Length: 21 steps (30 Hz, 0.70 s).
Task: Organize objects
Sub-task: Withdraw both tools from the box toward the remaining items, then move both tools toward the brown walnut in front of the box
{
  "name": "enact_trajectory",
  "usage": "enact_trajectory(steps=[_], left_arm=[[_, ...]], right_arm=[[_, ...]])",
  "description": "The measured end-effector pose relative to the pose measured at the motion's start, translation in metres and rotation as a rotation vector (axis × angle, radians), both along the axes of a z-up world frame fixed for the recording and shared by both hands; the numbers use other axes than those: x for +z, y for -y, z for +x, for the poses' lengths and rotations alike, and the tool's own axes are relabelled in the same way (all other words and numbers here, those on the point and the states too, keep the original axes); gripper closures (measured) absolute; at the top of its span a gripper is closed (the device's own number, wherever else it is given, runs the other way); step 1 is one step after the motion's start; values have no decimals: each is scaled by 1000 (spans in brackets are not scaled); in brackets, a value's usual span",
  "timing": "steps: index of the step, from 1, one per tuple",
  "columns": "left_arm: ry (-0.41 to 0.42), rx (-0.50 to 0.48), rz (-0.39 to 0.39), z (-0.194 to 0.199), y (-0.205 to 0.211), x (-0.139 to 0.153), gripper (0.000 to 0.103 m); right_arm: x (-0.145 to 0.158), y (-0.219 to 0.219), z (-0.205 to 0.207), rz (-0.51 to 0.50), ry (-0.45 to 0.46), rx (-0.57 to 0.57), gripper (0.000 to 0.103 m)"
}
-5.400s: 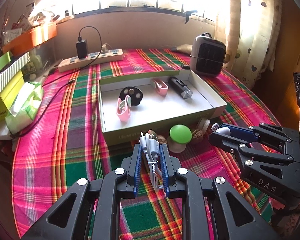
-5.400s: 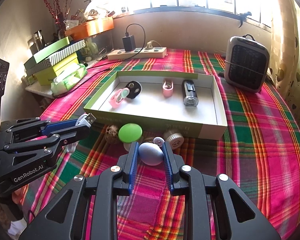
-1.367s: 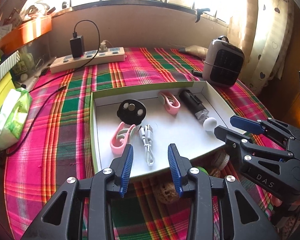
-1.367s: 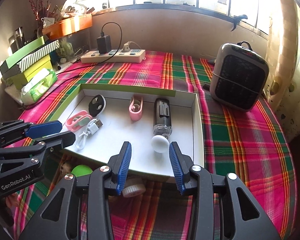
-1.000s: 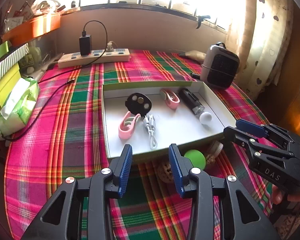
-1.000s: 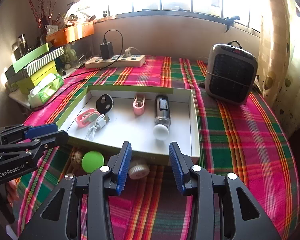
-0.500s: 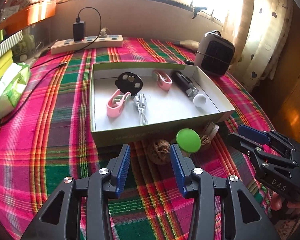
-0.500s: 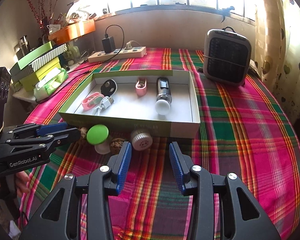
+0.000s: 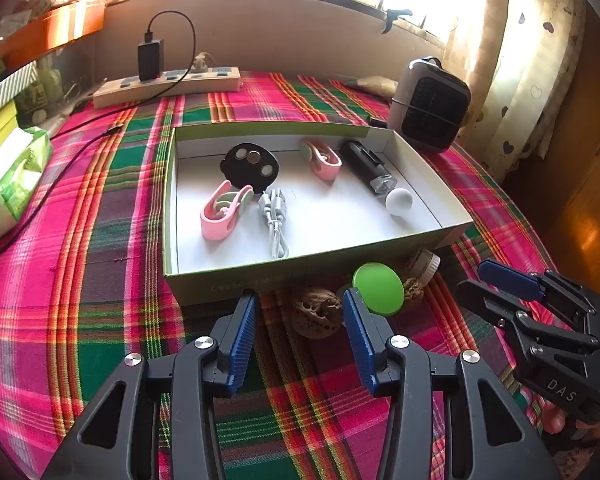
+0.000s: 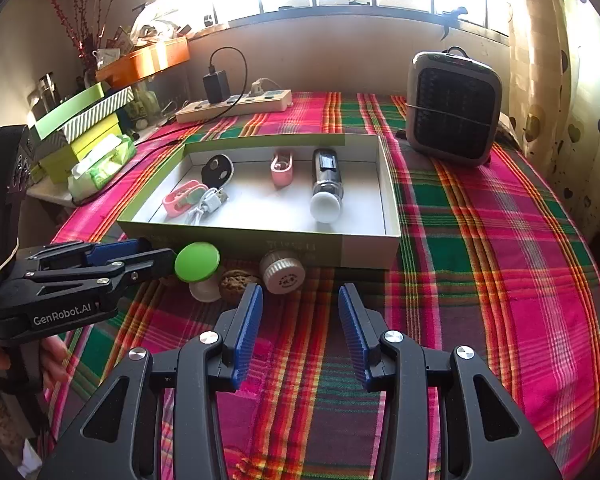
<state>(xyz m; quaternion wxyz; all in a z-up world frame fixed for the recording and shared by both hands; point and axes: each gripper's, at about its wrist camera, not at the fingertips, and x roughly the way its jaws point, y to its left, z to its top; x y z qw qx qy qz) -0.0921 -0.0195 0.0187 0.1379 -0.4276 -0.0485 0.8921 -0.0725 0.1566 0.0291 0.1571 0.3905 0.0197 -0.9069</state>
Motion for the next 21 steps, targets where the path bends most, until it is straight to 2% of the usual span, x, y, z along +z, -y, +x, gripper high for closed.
enact_trajectory(steps=[8,12,13,16,21], left_arm=[[26,3,-22,-5,-1,-10,61],[25,10,-10,-6,3,-10,61],[22,15,-17,-6,4,-10,62],[17,30,-29,-6,6,-10,73],[10,39,-27,-4,13,-10,73]], right_arm=[[-2,3,-2,5,10,8,62],[-4,7,-3,8,20,16,62],[-5,8,-3,7,23,18,62],[-5,12,-2,4,23,31,62],[-8,19,-3,-9,39,54,62]])
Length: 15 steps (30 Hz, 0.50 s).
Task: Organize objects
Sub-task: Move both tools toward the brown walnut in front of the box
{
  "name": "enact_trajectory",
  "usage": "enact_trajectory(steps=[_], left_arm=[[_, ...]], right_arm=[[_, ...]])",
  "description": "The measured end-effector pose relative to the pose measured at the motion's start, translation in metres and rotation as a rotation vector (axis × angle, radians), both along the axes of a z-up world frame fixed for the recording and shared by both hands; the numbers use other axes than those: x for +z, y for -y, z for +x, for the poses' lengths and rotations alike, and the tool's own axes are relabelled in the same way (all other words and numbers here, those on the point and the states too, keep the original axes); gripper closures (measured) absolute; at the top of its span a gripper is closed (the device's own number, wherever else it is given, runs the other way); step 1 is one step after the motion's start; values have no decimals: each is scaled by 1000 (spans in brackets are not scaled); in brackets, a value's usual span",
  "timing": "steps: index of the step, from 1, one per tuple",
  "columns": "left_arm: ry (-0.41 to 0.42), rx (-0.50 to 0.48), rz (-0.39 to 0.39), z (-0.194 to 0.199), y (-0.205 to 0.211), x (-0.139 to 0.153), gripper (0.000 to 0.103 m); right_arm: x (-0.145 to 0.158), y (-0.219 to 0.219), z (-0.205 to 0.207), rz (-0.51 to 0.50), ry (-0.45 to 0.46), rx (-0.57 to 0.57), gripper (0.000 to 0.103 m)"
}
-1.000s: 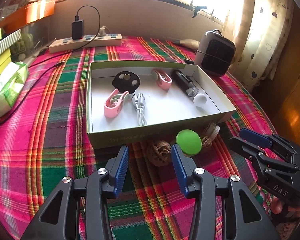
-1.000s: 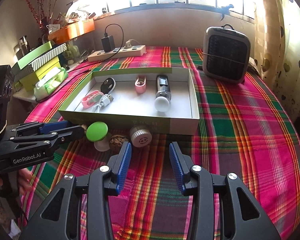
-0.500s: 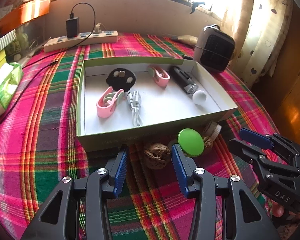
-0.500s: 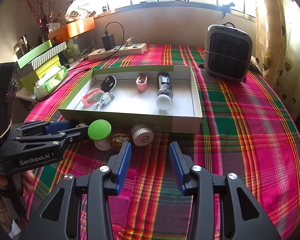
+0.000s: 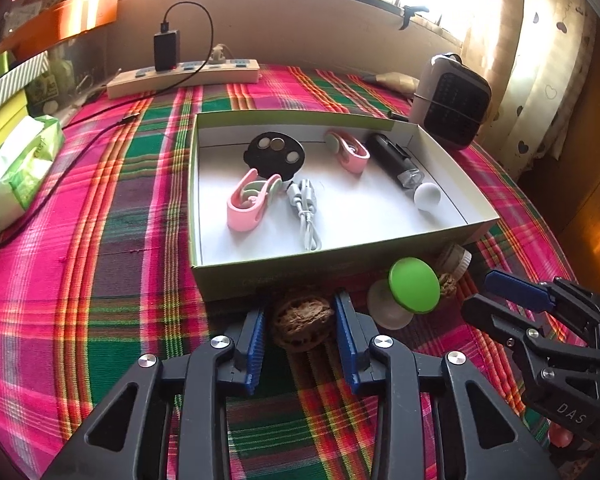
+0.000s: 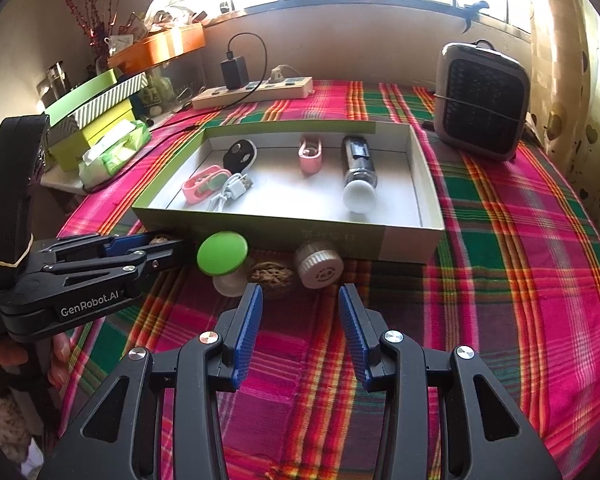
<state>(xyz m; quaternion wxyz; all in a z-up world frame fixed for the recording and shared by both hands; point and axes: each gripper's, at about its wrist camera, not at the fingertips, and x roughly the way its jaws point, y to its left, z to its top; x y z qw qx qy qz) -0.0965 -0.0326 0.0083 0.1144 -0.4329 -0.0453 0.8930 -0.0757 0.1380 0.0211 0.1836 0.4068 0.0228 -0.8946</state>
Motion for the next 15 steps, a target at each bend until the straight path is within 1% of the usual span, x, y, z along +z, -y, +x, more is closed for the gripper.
enact_trajectory(steps=[6,15], left_arm=[[-2,3,13,1,7,-1,73],[-12,-10,20,4,10,-2,73]], right_arm=[[-4,9,-3,-16,14,1,62],[-10,15,-9,-20,23,-33,62]])
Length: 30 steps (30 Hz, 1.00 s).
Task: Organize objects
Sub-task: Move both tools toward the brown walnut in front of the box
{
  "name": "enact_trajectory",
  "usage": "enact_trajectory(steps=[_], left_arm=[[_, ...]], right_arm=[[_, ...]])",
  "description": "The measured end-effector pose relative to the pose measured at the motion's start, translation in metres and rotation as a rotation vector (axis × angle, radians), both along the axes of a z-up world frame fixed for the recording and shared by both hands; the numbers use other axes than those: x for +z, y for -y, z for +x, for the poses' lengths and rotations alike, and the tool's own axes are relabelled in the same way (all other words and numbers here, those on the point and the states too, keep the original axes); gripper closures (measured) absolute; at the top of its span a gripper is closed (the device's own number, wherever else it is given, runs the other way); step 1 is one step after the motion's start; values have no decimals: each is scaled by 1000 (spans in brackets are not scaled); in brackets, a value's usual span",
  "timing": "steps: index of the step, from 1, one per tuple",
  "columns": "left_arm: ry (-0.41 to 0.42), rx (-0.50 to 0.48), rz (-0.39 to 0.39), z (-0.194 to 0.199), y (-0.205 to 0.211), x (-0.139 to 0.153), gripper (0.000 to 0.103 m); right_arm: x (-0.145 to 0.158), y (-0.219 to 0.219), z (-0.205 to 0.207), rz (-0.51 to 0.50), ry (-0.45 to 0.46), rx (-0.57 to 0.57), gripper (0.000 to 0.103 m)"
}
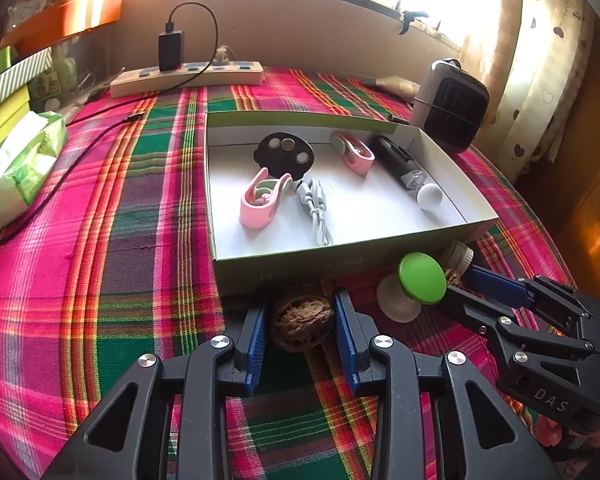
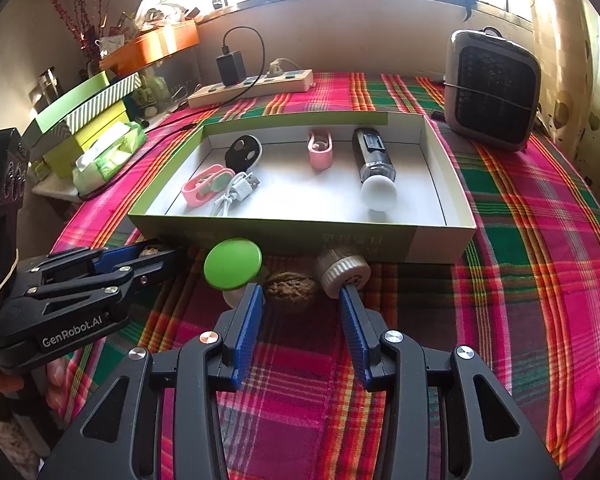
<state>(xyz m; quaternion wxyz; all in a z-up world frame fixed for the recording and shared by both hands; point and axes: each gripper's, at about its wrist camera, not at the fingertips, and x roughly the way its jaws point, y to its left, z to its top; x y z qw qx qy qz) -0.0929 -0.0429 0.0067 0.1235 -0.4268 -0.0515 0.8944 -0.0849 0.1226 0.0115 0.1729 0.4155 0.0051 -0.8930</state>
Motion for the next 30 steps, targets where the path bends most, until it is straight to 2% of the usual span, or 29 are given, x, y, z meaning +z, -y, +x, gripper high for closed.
enact_trajectory(steps=[8,12,30], left_arm=[[-8,-4,5,0,1,0,73],[-9,-6,11,0,2,0,73],[-9,-7,12,2,1,0,73]], right_arm=[[-3,1,-3,-36,24,-47,62],[-2,2,-2,-36,17,-56,71],[0,-15,13,3,9,-108,71]])
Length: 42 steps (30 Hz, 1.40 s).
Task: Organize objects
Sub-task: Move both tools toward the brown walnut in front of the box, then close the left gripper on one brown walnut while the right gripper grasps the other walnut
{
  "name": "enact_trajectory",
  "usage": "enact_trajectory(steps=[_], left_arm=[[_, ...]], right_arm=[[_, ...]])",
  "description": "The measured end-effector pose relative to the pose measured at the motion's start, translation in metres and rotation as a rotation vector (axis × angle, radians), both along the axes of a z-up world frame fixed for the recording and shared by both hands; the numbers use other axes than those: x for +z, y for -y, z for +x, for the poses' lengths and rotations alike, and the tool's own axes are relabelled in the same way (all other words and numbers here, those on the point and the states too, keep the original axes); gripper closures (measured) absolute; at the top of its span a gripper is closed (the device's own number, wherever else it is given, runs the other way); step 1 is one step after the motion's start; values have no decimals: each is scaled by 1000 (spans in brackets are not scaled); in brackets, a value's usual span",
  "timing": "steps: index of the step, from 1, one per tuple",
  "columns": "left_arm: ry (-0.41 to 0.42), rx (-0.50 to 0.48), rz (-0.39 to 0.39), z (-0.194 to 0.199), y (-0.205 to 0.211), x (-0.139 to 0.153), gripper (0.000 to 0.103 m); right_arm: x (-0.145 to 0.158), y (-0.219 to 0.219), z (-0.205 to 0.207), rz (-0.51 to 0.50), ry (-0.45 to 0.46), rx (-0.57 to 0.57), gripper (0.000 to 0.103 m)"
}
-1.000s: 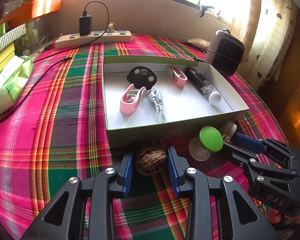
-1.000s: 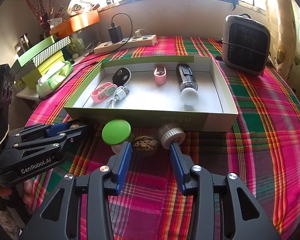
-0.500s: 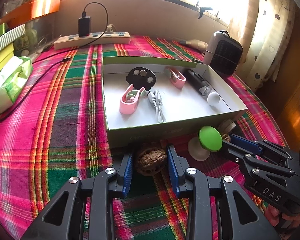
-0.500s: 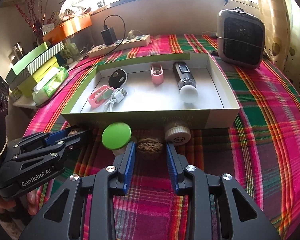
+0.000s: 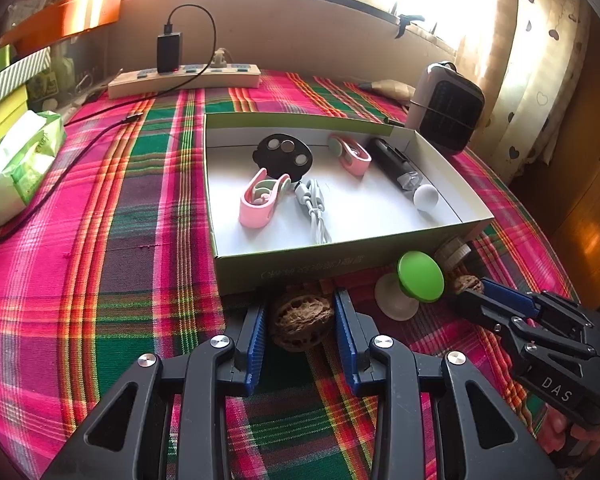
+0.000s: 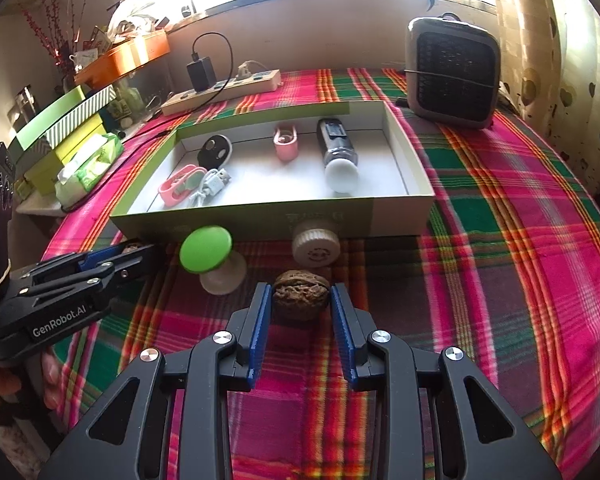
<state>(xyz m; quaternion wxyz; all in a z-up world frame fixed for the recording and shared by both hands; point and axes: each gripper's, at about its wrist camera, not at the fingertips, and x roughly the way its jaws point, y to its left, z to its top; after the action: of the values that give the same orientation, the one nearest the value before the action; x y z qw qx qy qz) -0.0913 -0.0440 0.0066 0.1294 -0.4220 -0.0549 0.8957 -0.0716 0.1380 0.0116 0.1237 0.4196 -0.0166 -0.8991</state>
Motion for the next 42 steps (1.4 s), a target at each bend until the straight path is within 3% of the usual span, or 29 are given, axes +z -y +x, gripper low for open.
enact_trajectory(steps=[12,16,19,29,33,42], left_arm=[[0,1,-7,2,0,0,73],[0,1,-7,2,0,0,73],[-2,1,-9,2,-1,0,73],[-5,-1,-12,2,-1,-1,73],[-3,2,-1,3,1,-1,73],[-5,2,-8,3,1,0,73]], right_arm=[[0,2,-5,34,-8,9,70],[-6,1,-10,18,19,8,62],[-5,1,-12,15,18,9,62],[-6,3,-9,41,14,16,62],[-6,2,-8,51,12,9,71],[-5,1,-8,46,12,10,71]])
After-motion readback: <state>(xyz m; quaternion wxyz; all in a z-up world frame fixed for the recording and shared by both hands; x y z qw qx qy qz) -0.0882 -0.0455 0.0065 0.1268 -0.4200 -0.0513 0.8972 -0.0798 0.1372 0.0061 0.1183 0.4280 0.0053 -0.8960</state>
